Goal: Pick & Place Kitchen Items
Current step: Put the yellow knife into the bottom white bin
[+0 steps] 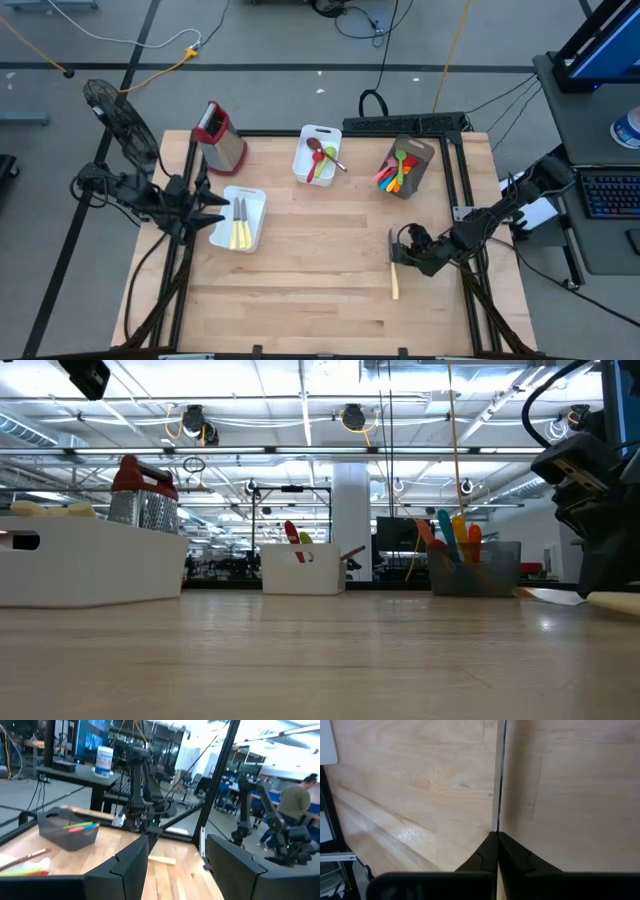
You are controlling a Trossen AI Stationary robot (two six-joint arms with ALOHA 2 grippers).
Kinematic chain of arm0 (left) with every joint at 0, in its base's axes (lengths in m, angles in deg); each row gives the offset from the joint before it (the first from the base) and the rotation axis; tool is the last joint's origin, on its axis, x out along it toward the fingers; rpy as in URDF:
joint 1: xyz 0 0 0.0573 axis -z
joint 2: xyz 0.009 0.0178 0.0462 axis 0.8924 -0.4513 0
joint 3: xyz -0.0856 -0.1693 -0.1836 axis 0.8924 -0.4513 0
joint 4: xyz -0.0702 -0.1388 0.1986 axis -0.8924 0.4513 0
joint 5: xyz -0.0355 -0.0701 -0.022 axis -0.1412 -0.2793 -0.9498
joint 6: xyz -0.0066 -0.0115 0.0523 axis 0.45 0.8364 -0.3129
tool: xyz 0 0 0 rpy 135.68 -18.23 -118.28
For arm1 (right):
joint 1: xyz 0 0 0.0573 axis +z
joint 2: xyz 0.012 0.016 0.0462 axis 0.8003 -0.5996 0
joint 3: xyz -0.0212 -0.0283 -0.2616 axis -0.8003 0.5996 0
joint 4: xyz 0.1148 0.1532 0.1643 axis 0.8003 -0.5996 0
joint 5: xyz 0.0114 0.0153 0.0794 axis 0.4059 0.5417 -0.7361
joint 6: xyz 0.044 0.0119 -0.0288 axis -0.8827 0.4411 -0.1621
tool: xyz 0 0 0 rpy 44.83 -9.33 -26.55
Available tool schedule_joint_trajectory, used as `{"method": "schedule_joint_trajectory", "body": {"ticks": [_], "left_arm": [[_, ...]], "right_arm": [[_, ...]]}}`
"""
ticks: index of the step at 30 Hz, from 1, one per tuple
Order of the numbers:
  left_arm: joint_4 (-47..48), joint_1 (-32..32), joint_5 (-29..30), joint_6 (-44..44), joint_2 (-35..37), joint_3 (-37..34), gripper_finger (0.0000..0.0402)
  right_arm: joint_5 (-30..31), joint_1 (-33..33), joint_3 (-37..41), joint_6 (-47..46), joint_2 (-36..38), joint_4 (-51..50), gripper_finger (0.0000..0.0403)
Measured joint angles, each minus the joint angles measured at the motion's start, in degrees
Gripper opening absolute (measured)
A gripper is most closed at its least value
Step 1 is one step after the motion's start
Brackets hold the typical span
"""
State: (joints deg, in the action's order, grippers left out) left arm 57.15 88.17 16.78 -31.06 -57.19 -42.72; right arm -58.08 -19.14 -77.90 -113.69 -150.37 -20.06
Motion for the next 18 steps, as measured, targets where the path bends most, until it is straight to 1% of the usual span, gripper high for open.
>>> {"method": "schedule_joint_trajectory", "body": {"ticks": [5, 11, 14, 18], "left_arm": [[-2.6, 0.0, 0.0, -1.6, 0.0, 0.0, 0.0207], [-3.4, 0.0, 0.0, -1.4, -0.8, 0.0, 0.0207], [-5.3, 0.0, 0.1, -1.3, -3.0, 0.0, 0.0207], [-10.0, 0.0, 0.2, -1.3, -8.5, 0.0, 0.0207]], "right_arm": [[0.2, 0.0, 0.0, 0.7, 0.0, 1.5, 0.0000], [2.1, -0.4, -0.1, 2.0, 0.0, 3.6, 0.0000], [1.8, -1.1, -0.1, 2.7, 0.0, 3.7, 0.0000], [1.7, -2.5, -0.1, 4.9, 0.0, 6.4, 0.0000]]}}
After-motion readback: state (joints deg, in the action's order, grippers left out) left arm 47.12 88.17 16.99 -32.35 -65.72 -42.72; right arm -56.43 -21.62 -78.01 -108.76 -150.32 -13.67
